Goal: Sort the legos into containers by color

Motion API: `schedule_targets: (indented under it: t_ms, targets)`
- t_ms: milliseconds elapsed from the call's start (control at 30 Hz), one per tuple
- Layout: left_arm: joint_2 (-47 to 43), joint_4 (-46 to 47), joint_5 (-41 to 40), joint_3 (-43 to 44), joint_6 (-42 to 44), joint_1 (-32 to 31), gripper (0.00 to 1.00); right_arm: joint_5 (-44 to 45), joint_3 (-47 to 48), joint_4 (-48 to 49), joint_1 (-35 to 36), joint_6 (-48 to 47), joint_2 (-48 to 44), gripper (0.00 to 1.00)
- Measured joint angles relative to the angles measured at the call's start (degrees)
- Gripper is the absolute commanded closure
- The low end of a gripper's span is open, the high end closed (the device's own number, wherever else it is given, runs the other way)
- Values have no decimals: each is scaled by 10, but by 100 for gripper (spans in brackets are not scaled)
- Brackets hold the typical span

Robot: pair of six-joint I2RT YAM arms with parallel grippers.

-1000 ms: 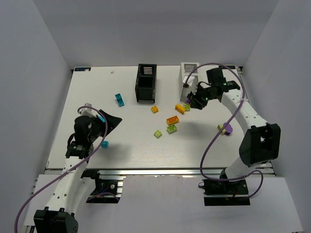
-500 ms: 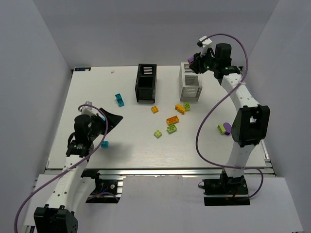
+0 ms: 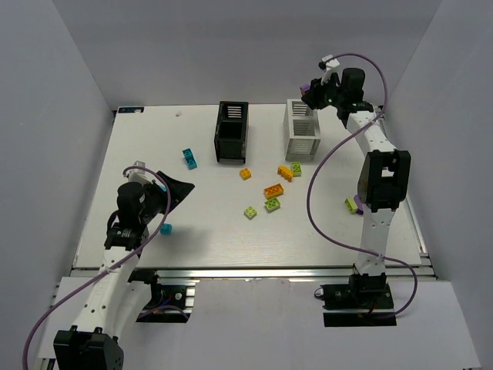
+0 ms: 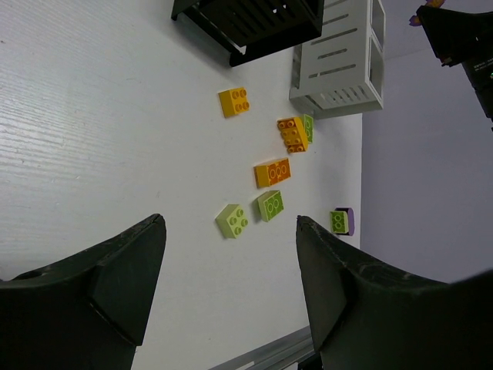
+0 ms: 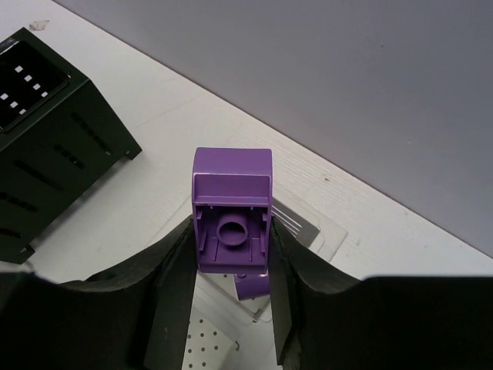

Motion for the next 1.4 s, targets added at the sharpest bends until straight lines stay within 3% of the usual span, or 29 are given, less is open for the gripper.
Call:
schedule_targets:
  t_ms: [633,733,767,1000,1133,1267,1367,1400]
  targets:
    - [9,-3,-6,2,-2,0,22,-7,-1,20,4,25,33,68]
    - [6,-5,-8,2,-2,0,22,-5,-1,16,5,25,44,54]
    - [5,-6,-8,2,-2,0,22,-3,-1,15,5,26,47,44]
    - [-2,-8,-10,2,-3,0,22,2,1,10,5,17,49,13]
    - [-3,-7,-10,2,-3,0,22,2,1,-3,5,8,43,11]
    - [-3,-2,-10,2,-3,0,29,-13,-19,-63,-2,-11,-10,12]
    - [-5,3,-9,1,-3,0,53,-47,-48,-136,-21,-55,-89,21]
    - [-6,8,-5,0,-6,0,68,-55,-53,-167,-30,-75,-117,23]
